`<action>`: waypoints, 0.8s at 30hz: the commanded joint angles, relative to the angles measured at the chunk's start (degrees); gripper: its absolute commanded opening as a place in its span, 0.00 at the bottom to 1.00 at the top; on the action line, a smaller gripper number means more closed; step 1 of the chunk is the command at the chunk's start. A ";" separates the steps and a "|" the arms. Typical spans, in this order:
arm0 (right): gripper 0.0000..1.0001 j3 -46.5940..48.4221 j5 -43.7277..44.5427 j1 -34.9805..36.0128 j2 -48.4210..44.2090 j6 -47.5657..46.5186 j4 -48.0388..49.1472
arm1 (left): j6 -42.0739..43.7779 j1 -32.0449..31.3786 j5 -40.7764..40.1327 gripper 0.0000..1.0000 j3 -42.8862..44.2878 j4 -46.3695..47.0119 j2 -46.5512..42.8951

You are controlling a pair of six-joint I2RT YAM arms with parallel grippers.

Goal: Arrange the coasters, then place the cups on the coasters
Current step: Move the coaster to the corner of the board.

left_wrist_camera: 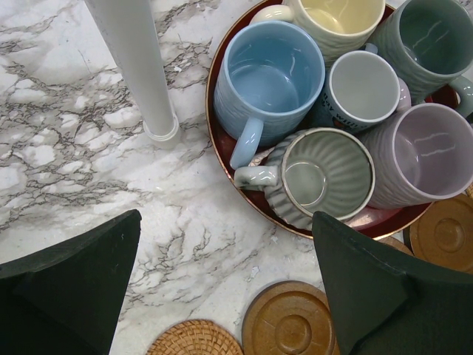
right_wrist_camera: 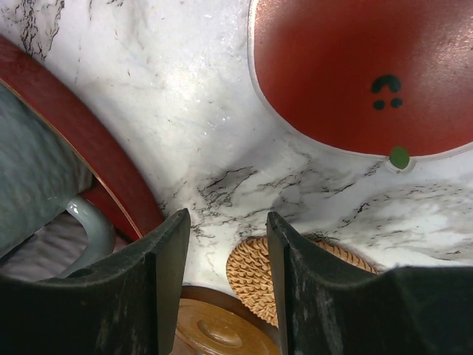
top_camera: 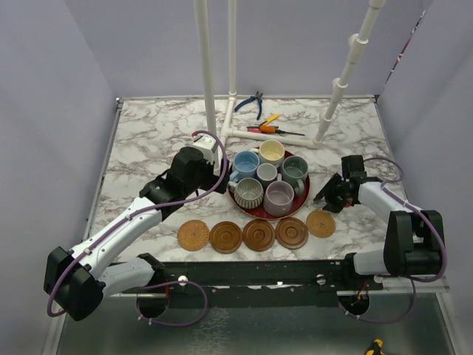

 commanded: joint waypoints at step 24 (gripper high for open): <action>0.51 -4.37 -1.03 -0.29 -5.40 -1.19 -5.48 | -0.08 0.18 0.94 0.99 -0.61 0.87 0.25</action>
